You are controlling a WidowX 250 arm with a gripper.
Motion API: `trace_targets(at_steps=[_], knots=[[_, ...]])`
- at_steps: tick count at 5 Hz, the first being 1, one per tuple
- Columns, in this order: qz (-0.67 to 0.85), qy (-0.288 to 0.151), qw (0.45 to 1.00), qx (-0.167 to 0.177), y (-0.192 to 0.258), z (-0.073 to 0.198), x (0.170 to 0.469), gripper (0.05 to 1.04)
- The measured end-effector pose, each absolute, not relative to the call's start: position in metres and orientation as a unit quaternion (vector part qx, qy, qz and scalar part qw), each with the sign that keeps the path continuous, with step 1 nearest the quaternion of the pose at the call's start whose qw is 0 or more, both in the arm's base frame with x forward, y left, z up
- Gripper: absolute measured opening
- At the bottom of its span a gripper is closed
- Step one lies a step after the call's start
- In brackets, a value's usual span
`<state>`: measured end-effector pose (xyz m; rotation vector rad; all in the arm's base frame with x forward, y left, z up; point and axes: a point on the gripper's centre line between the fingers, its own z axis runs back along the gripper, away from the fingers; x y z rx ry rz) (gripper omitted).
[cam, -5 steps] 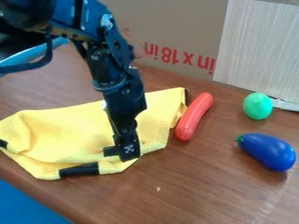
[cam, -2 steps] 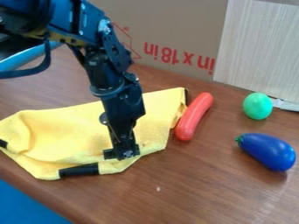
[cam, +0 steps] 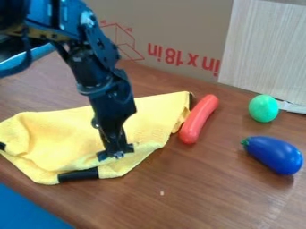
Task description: Unfolded the cloth from bottom right to top left
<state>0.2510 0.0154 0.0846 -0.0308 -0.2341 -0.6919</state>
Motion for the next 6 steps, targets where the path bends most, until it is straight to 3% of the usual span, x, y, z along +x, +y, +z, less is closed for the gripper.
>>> trace_targets(at_steps=[1, 3, 6], knots=[[-0.33, -0.123, 0.936, -0.023, 0.025, 0.094, 0.248, 0.052], [-0.283, -0.15, 0.947, -0.024, 0.071, 0.128, 0.282, 0.052], [-0.255, -0.109, 0.961, 0.013, 0.152, 0.112, 0.335, 0.052]])
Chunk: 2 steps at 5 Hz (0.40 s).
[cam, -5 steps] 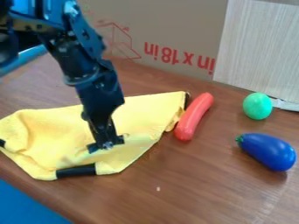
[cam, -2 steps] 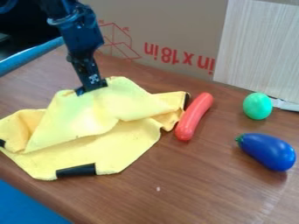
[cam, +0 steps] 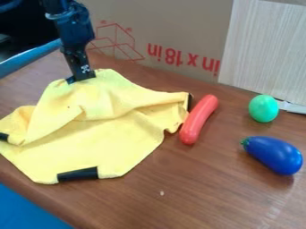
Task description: Unfolded the cloth from bottom right to top left
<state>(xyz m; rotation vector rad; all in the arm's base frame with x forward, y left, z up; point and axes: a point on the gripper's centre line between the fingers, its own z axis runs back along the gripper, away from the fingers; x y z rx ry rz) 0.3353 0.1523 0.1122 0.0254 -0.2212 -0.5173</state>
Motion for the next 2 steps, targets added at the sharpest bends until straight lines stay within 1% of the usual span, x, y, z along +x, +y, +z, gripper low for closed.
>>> trace_targets(at_steps=[2], knots=[[-0.262, -0.149, 0.951, 0.06, 0.2, 0.127, 0.356, 0.052]])
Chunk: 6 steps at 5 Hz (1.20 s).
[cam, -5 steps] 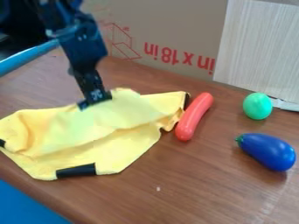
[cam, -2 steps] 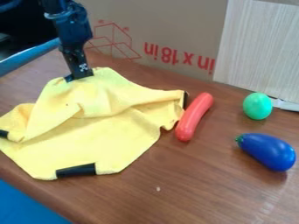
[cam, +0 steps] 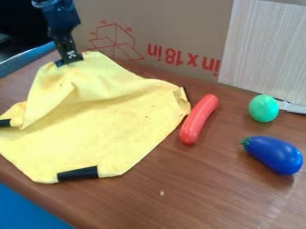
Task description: Unfolded the cloth from bottom right to top left
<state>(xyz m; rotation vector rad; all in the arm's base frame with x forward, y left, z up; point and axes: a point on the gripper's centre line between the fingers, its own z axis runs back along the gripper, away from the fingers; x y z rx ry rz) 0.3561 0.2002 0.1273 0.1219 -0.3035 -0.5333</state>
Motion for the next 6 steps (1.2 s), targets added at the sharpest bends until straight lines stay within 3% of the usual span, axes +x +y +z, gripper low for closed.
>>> trace_targets(at_steps=[3, 5, 6], knots=[[-0.258, -0.137, 0.954, 0.069, 0.242, 0.115, 0.388, 0.052], [-0.311, -0.111, 0.941, 0.076, 0.255, 0.098, 0.398, 0.052], [-0.345, -0.12, 0.928, 0.077, 0.255, 0.098, 0.401, 0.052]])
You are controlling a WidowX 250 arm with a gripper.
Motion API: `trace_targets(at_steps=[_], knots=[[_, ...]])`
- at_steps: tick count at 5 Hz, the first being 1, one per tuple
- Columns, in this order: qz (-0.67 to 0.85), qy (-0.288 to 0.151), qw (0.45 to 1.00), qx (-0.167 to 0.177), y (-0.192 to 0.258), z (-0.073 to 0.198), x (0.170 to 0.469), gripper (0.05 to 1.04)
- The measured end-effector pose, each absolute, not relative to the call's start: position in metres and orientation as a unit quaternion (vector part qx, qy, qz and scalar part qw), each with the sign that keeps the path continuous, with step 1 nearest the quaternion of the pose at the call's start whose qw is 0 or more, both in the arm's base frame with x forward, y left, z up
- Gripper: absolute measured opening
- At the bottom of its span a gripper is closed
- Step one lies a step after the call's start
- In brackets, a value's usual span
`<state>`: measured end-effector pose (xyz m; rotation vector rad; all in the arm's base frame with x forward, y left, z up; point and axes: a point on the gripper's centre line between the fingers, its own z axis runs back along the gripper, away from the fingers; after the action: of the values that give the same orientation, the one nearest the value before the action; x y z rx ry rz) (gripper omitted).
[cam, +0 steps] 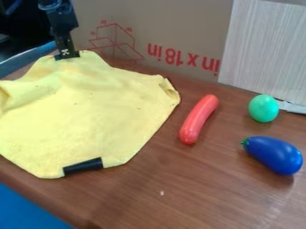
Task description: Unfolded the cloth from bottom right to top left
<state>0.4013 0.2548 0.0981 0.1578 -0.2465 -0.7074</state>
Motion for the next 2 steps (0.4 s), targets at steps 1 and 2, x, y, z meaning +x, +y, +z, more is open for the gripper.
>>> trace_targets(at_steps=[1, 2], knots=[[-0.349, -0.144, 0.922, 0.087, 0.2614, 0.1097, 0.4059, 0.052], [-0.358, -0.144, 0.919, 0.077, 0.2648, 0.1045, 0.4109, 0.051]])
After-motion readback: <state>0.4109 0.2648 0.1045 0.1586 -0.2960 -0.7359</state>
